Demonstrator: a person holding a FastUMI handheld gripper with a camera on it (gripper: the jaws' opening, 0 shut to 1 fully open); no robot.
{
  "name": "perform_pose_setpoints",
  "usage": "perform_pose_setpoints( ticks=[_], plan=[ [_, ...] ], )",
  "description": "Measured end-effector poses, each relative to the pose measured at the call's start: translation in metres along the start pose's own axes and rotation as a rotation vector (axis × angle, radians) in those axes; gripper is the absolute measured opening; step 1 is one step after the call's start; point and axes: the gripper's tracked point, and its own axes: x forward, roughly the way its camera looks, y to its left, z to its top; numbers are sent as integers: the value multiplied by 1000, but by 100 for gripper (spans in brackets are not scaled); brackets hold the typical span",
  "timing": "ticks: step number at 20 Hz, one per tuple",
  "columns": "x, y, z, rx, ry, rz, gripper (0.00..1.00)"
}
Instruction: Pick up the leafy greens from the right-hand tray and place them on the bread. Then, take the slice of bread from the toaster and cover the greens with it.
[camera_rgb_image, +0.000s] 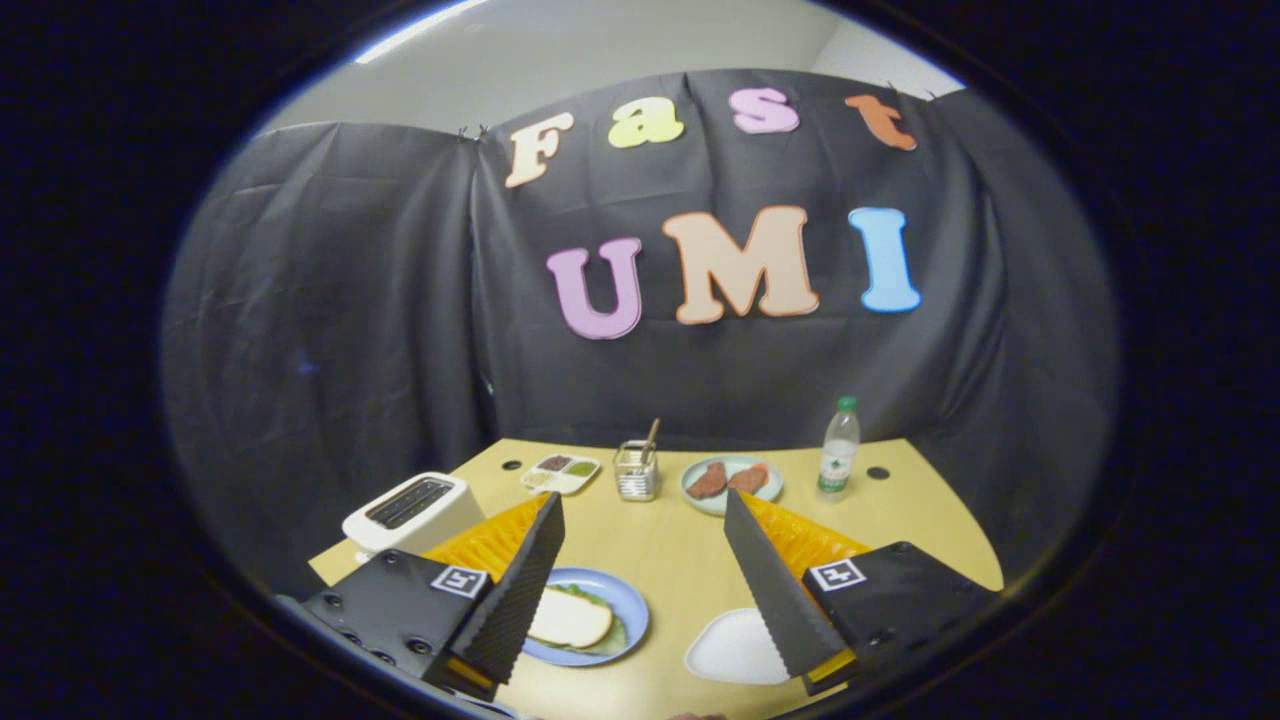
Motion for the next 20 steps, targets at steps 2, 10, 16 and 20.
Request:
perform_pose_setpoints(
  ticks=[2, 10, 16, 20],
  plan=[
    [-9, -11, 15, -26, -62, -41, 100],
    [-27, -31, 67, -99, -234, -133, 100],
    [-33, -41, 79, -120, -294, -192, 100],
    [-29, -56, 87, -106, -311, -226, 100]
  ],
)
